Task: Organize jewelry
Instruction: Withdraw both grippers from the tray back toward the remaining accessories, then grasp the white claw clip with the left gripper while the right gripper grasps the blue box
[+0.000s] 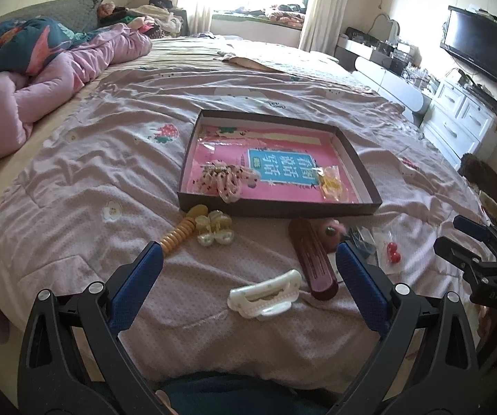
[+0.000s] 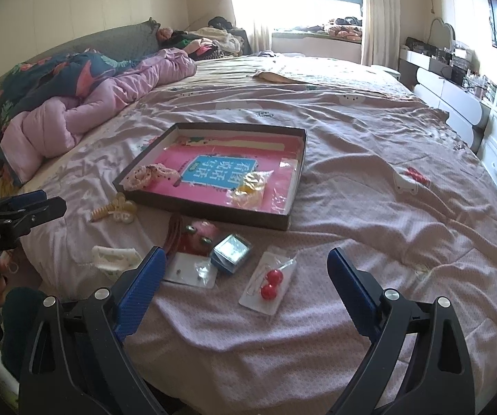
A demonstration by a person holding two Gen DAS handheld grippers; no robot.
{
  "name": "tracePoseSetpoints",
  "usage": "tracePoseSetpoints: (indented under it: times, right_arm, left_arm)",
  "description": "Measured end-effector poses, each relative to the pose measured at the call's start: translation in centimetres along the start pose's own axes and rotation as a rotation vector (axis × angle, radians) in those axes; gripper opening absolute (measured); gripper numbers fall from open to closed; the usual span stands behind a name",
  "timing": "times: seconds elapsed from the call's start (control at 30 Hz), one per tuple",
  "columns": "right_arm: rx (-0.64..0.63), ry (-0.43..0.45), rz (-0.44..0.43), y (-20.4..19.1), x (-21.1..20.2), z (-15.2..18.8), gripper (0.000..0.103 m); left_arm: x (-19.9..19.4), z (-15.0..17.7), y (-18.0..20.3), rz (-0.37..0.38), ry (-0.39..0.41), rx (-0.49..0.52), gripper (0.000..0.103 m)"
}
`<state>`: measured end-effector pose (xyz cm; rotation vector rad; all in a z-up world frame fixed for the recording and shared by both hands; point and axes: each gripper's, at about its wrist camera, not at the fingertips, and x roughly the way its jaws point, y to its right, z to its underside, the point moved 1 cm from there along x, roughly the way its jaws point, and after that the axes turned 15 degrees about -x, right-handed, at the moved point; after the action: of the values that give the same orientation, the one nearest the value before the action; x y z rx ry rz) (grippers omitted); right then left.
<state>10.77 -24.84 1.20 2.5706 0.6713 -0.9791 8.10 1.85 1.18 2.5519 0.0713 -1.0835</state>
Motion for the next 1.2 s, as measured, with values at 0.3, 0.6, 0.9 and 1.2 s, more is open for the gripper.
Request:
tracePoseSetpoints:
  times: [0.3,0.6,0.9,1.2]
  right_arm:
    - [0.010,-0.012,0.004,0.7,-0.1,1.3,0.092]
    - [0.017,-0.034,0.002,1.1,0.1,2.2,0.092]
    - [0.025,-0.066,-0.016,1.2,1.4,2.9,0.092]
    - [0.004,-0.087,-0.062,0.2,3.2,2.2,0.092]
  left_arm:
    - [0.7,2.0,1.7,0.005,-0.032,0.059,0.091]
    - [2.1,3.8,2.4,0.014,-0.087,0.097,0.091]
    - [5.1,5.0,1.8,-0.008,-0.173,0.126,0.091]
    - [7.1,4.9,0.6,-0.060,-0.198,0.143,0.091]
